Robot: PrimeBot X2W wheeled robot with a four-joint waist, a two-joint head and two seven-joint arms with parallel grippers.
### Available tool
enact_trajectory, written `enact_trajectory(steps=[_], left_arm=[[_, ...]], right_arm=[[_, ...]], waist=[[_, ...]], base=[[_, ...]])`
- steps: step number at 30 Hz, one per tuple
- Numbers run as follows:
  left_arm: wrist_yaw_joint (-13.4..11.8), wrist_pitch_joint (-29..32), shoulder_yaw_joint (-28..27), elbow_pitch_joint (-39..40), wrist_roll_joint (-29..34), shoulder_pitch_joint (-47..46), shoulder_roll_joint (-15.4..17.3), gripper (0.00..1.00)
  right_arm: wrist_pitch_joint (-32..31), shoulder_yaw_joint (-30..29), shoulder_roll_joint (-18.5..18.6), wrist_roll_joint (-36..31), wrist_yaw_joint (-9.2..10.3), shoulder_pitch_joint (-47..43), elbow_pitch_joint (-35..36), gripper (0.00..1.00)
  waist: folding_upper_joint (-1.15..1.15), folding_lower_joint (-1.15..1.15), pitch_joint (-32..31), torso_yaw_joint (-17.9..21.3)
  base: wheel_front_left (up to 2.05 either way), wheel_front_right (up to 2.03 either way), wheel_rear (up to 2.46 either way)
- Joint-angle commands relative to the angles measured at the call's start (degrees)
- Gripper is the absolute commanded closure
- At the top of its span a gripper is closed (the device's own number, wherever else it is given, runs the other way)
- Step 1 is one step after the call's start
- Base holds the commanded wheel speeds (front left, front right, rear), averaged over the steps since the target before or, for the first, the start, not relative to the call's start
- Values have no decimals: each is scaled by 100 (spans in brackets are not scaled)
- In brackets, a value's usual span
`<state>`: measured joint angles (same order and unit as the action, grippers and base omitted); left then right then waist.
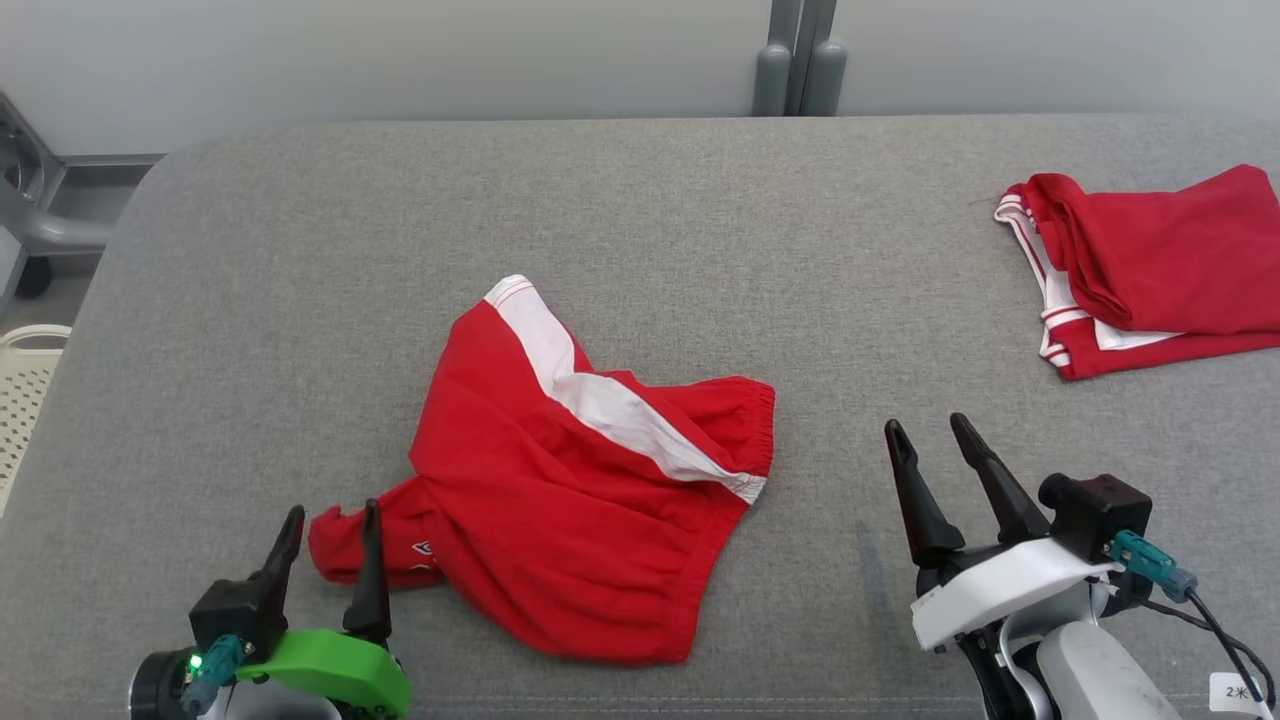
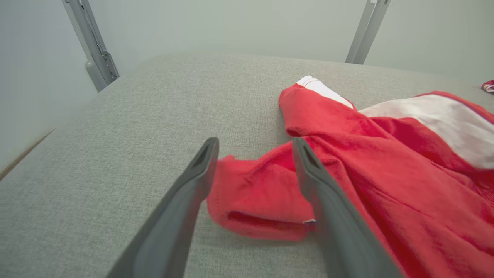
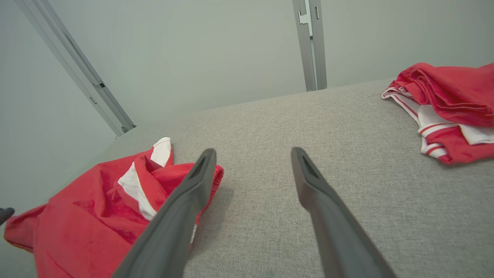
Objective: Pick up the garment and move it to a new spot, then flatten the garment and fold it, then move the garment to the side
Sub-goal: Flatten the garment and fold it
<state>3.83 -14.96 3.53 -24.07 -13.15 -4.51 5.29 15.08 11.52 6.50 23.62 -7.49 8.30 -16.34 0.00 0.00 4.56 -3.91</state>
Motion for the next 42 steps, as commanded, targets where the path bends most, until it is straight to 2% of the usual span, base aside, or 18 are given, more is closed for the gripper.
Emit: enact_trajectory(steps=[1,7,14,24,34,35,36,37,42], left_arm=[[-48,-22,-87,192,85,-28,-3,0],[-95,-21,-219,752,236,93,-63,0],[-79,-21,-272,1332,404,258,-163,0],[-67,-21,-241,1541,458,313,-222,0],[-113,-21,-180,1540,398,268,-238,0],[-115,-21,-170,1540,383,270,-238,0],[-122,-21,-169,1539,376,276,-239,0],[-130,-21,-164,1535,364,276,-239,0],[-154,-21,-197,1548,313,263,-240,0]], right_arm=[[24,-3,41,39,0,25,-22,0],[24,110,48,71,0,30,-134,0],[11,534,115,303,0,146,-600,0],[-108,1262,206,681,0,553,-1418,0],[-43,1866,120,995,0,1229,-2389,0],[-34,1889,118,1030,0,1283,-2457,18],[-22,1928,112,1057,0,1331,-2513,69],[-11,1966,110,1078,0,1384,-2560,100],[19,2008,141,1255,0,1580,-2551,100]], waist=[[0,0,5,-46],[0,0,-16,-181],[0,0,-77,-354],[0,0,-49,-593],[0,0,-11,-844],[0,0,-4,-866],[0,0,4,-881],[0,0,15,-895],[0,0,62,-892]], base=[[0,0,0],[0,0,0],[0,0,0],[0,0,0],[0,0,0],[0,0,0],[0,0,0],[0,0,0],[0,0,0]])
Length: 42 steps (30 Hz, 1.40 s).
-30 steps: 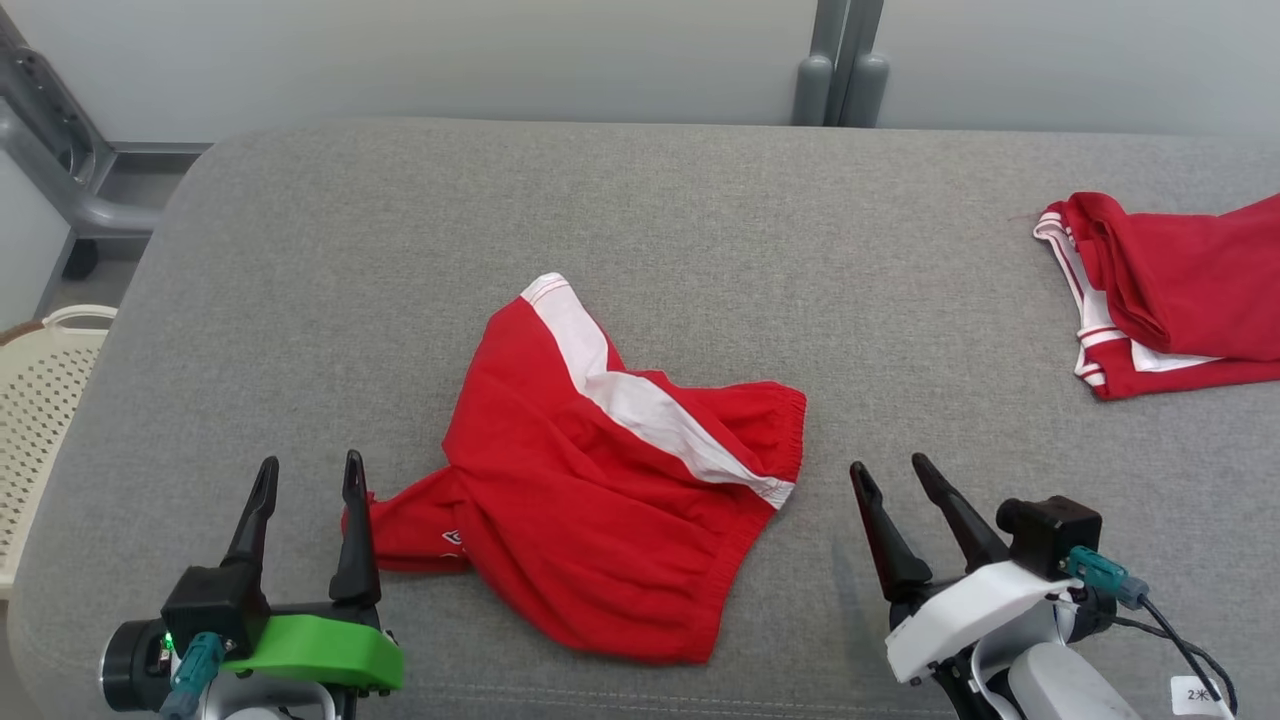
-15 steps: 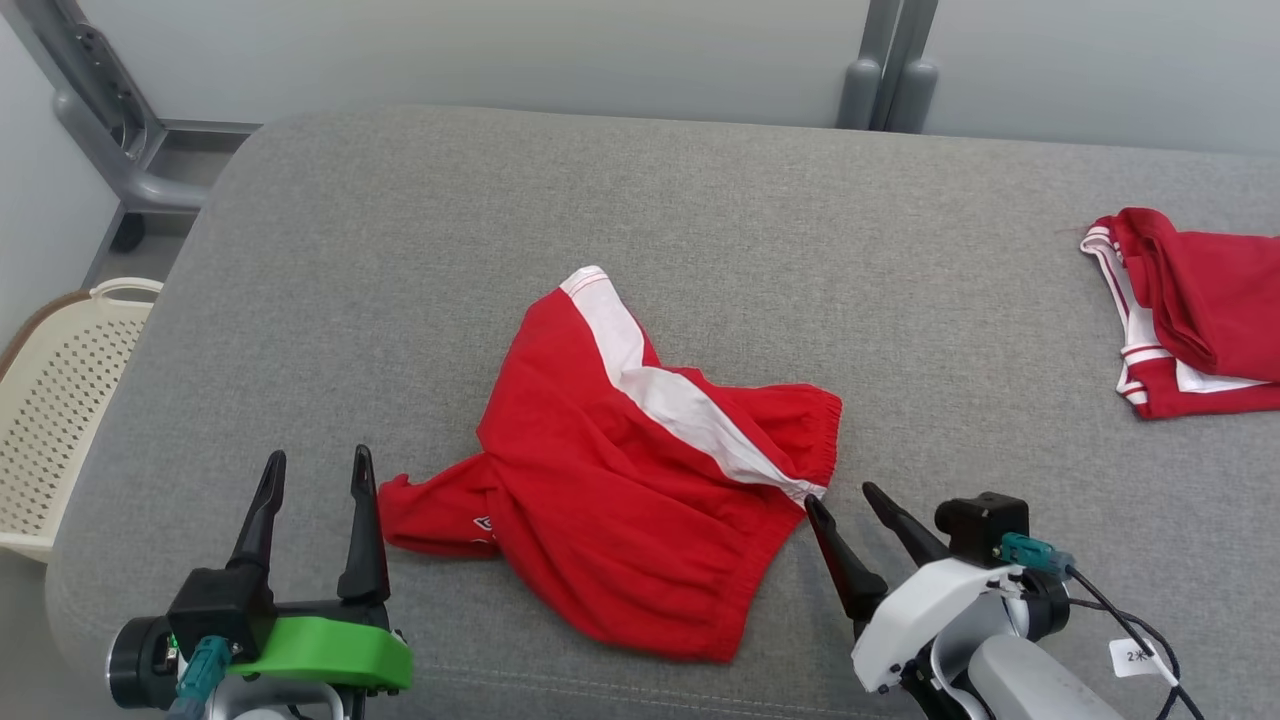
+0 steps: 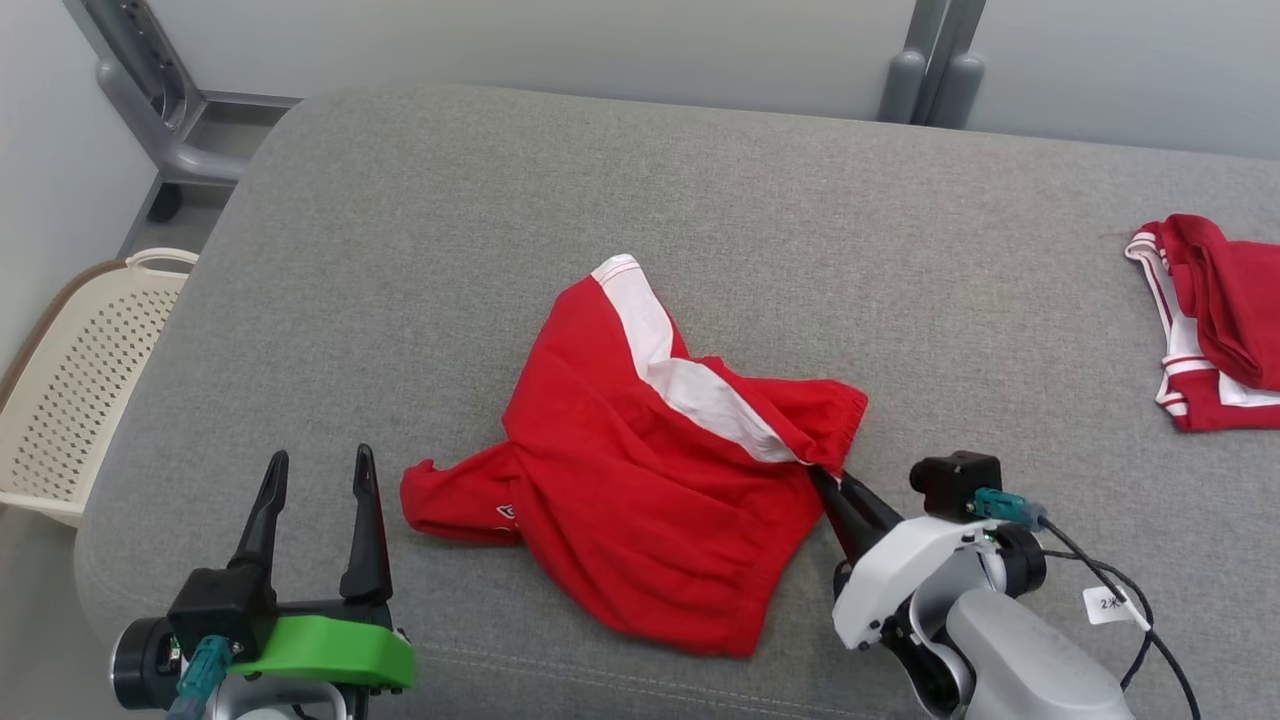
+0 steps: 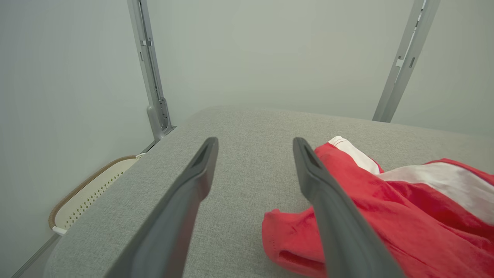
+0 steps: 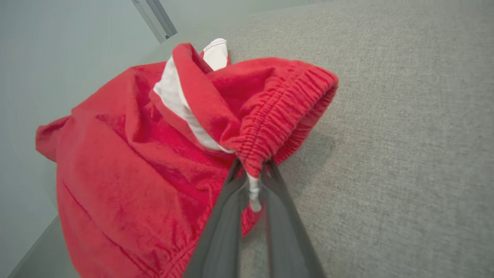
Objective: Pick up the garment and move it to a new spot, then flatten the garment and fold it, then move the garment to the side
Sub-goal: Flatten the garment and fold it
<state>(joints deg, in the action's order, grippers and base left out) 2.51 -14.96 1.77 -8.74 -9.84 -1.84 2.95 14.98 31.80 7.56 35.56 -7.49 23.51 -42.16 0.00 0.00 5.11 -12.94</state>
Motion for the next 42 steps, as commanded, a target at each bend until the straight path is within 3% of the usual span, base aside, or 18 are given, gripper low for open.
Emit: enact_trajectory(steps=[1,4,6,11,18,20,29,42], left_arm=[[-39,-21,-27,21,-22,-3,-6,0],[-64,-21,-35,34,-69,9,-6,0],[-77,-21,-17,31,-88,14,-6,0],[-116,-21,-5,24,-121,22,-4,0],[-141,-21,70,4,-161,28,-3,0],[-151,-21,87,-5,-169,22,-3,0],[-115,-21,153,-45,-180,-48,-2,0],[-100,-21,513,-146,-306,-304,-2,0]], right_arm=[[31,-79,71,93,0,85,123,100],[31,-256,184,213,0,49,504,100],[31,-413,136,703,0,-62,887,100],[33,-679,581,1276,3,-13,1682,100],[-116,-892,1087,1144,0,136,2192,100],[-183,-931,1059,1142,0,232,2168,100],[-495,-981,974,873,0,1009,1288,100],[-304,-760,758,747,0,2630,-950,100]], waist=[[0,0,13,25],[0,0,27,97],[0,0,28,148],[0,0,2,245],[0,0,-39,295],[0,0,-43,289],[0,0,6,195],[0,0,336,-220]], base=[[0,0,0],[0,0,0],[0,0,0],[0,0,0],[0,0,0],[0,0,0],[0,0,0],[0,0,0]])
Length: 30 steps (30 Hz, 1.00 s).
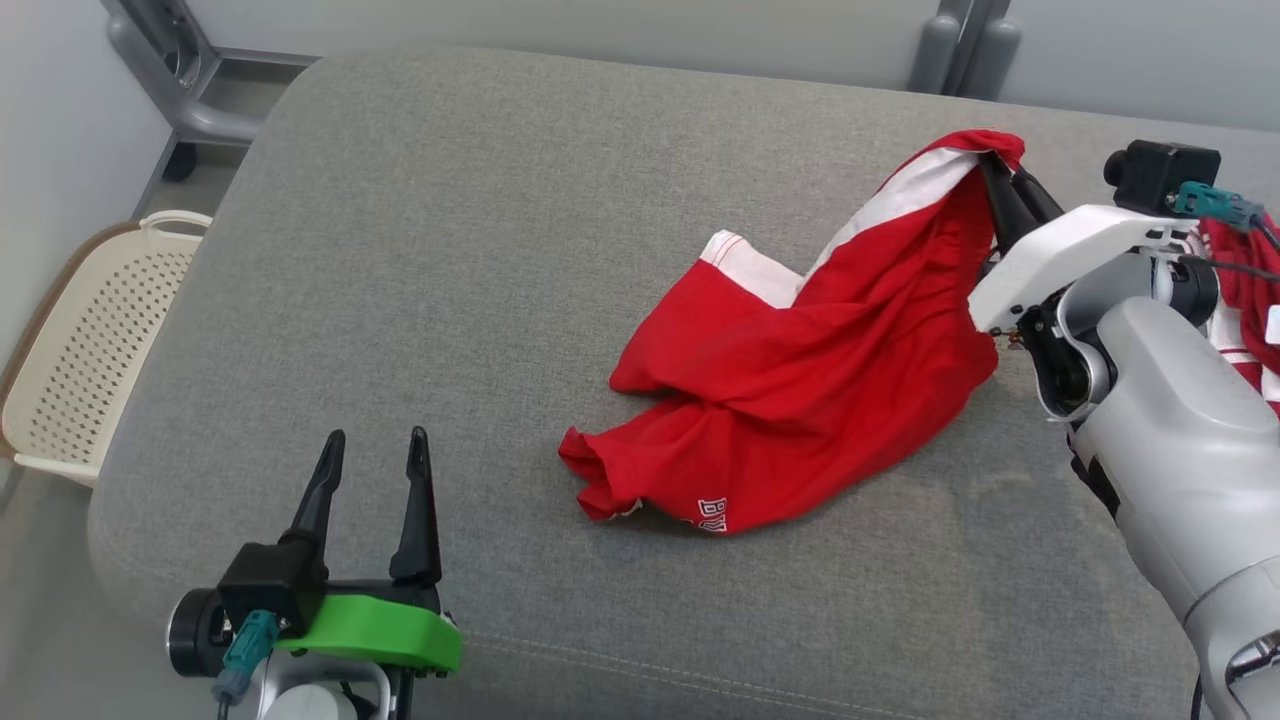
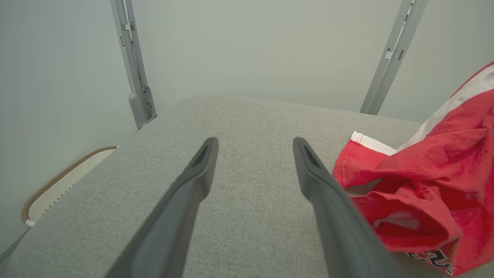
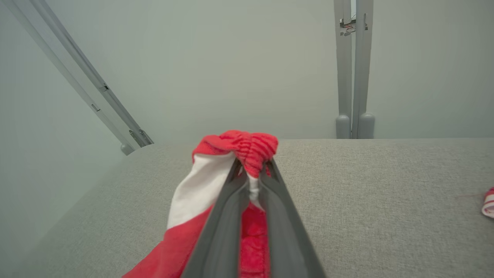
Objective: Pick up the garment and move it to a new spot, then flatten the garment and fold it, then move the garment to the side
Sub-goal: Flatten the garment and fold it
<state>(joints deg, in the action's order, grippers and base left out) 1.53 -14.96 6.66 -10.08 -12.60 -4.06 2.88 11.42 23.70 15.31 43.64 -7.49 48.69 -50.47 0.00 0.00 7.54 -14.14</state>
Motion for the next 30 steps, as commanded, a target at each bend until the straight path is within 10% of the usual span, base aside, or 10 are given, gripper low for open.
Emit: enact_trajectory(steps=[1,4,5,7,21,30], left_arm=[[-7,-21,55,-12,-38,-106,4,0],[-19,-21,163,-29,-73,-168,4,0],[-24,-21,191,-38,-83,-186,4,0],[-33,-21,248,-56,-89,-204,4,0],[-22,-21,173,-57,-26,-42,4,0],[12,-21,86,-31,11,29,5,0]], right_arm=[[74,103,-40,-79,0,189,-271,100],[150,259,-97,-129,0,360,-660,100],[169,314,-111,-147,0,401,-764,80],[221,403,-127,-183,0,457,-946,0],[387,919,-46,-199,0,-42,-937,0],[388,-351,78,-1129,0,-1410,1354,0]], waist=[[0,0,116,-129],[0,0,174,-208],[0,0,182,-227],[0,0,183,-250],[0,0,-66,143],[0,0,-154,469]], base=[[0,0,0],[0,0,0],[0,0,0],[0,0,0],[0,0,0],[0,0,0]])
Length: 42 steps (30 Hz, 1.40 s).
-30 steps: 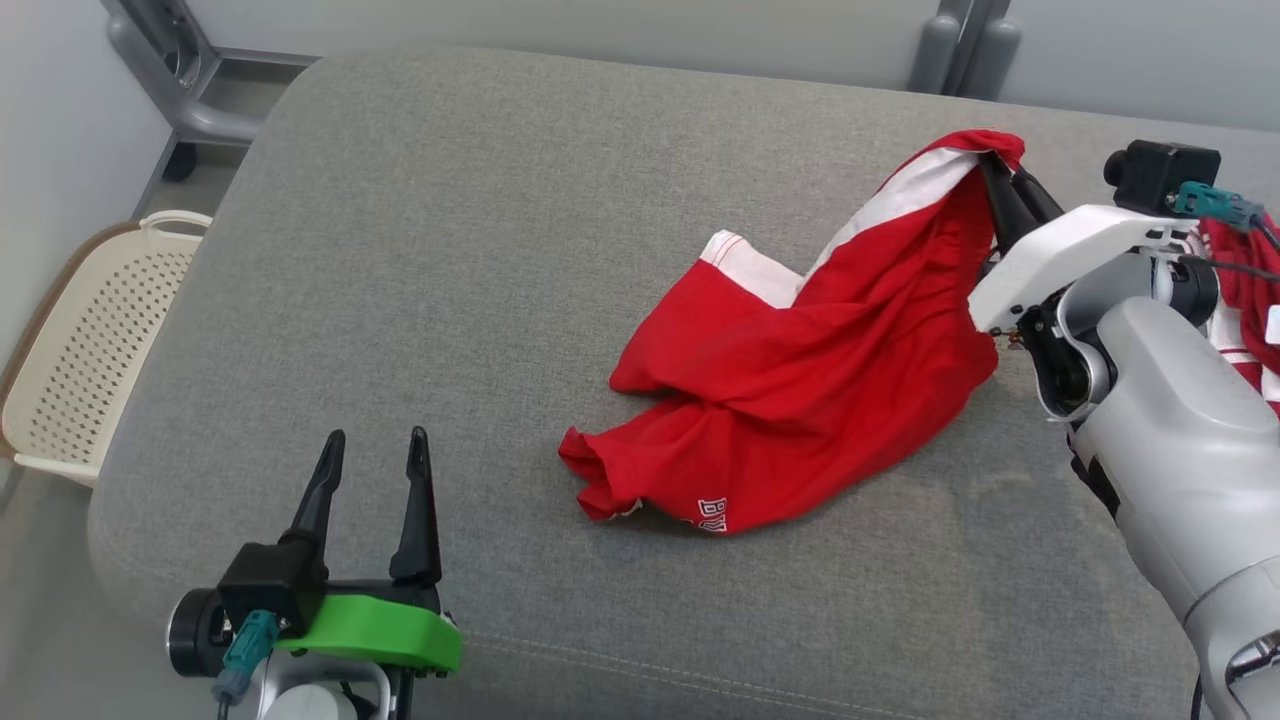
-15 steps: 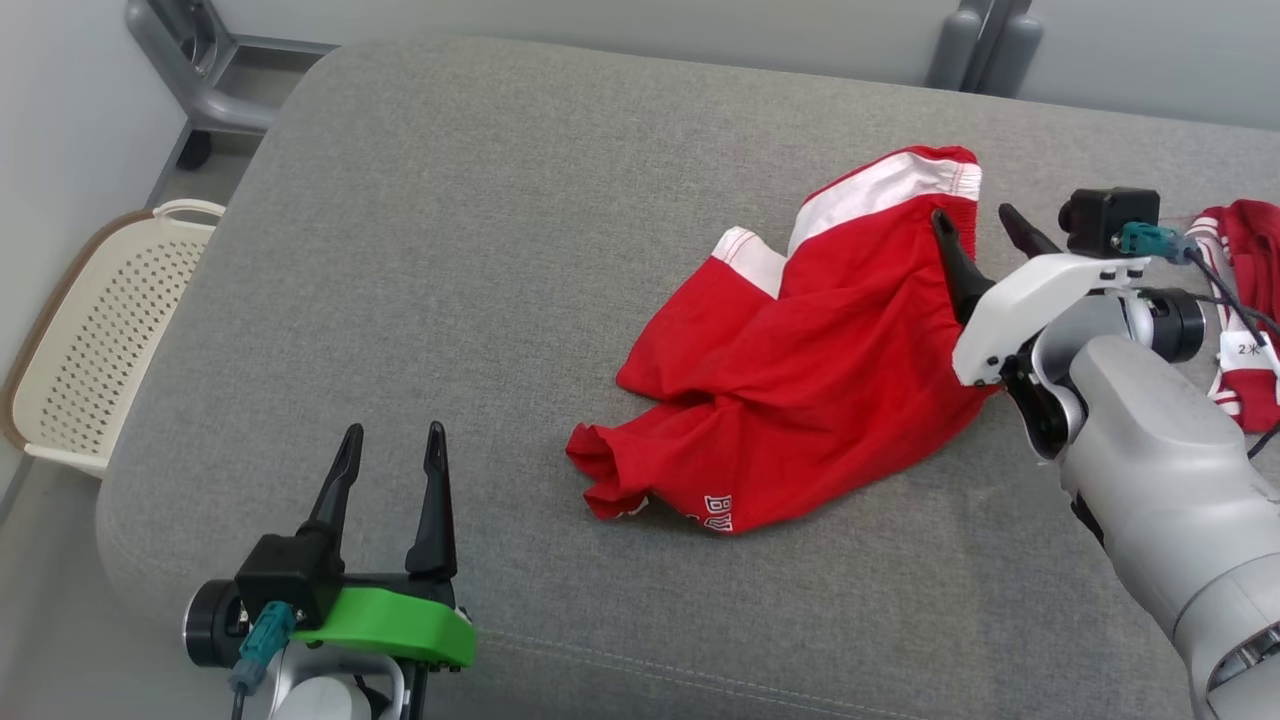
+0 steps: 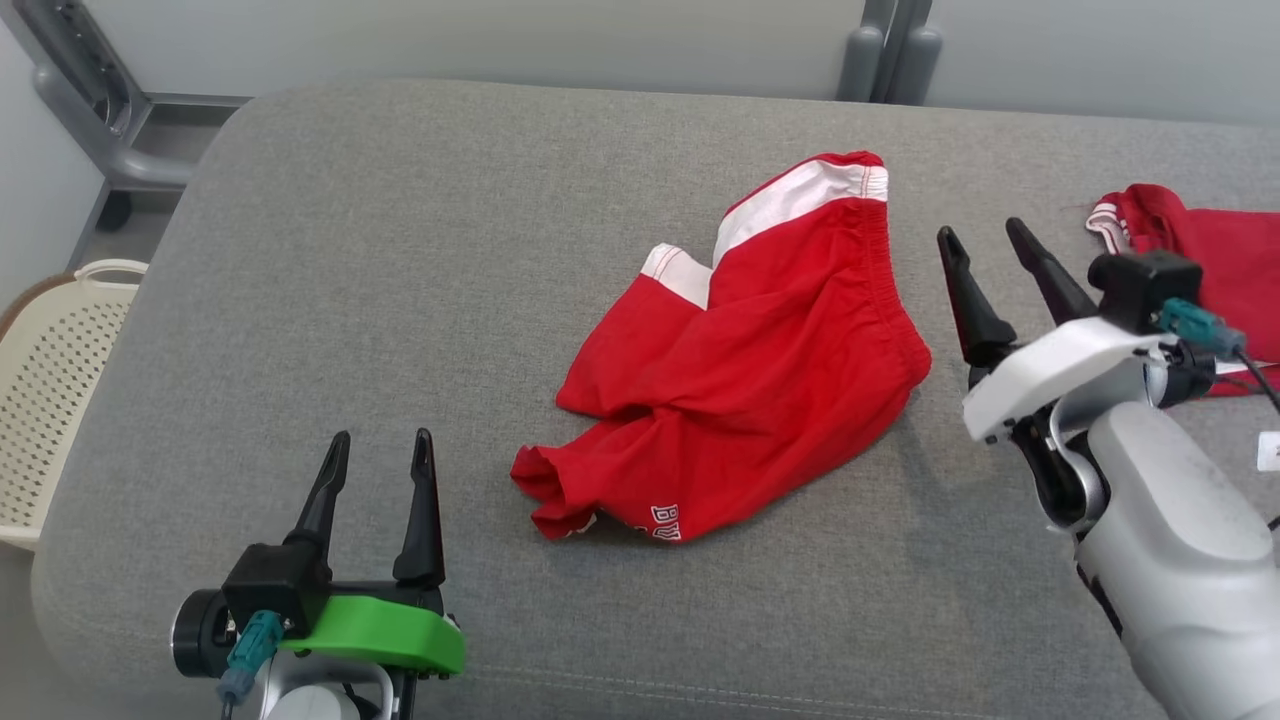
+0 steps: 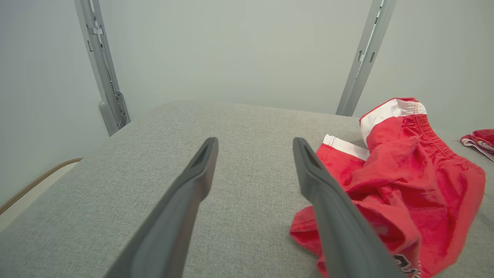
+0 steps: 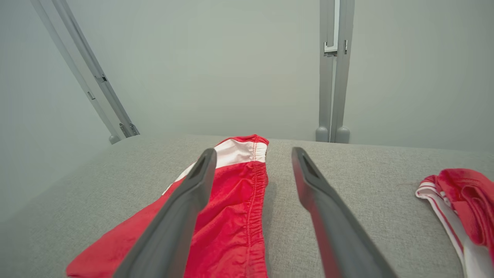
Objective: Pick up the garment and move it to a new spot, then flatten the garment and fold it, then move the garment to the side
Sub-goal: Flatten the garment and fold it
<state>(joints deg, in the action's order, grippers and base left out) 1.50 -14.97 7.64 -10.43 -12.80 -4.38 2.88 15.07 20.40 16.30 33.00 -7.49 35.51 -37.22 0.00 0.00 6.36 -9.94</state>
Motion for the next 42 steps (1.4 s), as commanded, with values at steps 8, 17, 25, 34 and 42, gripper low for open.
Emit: enact_trajectory(steps=[8,17,25,34,42], left_arm=[[102,-19,29,-83,53,184,4,0],[270,-19,292,-398,78,307,5,0],[375,-20,431,-866,25,273,5,0],[465,-20,608,-1556,-123,1,6,0],[496,-20,477,-2170,-176,-324,6,0]], right_arm=[[23,-1156,-558,-823,0,-1557,1400,0],[24,-1609,-1044,-1285,0,-2419,1948,0],[24,-1566,-1130,-1353,0,-2464,2046,0],[24,-1471,-1129,-1345,0,-2355,2012,0],[24,-1351,-1139,-1310,0,-2300,2011,0]], waist=[[0,0,-168,161],[0,0,-186,322],[0,0,-111,491],[0,0,-18,758],[0,0,48,1115]], base=[[0,0,0],[0,0,0],[0,0,0],[0,0,0],[0,0,0]])
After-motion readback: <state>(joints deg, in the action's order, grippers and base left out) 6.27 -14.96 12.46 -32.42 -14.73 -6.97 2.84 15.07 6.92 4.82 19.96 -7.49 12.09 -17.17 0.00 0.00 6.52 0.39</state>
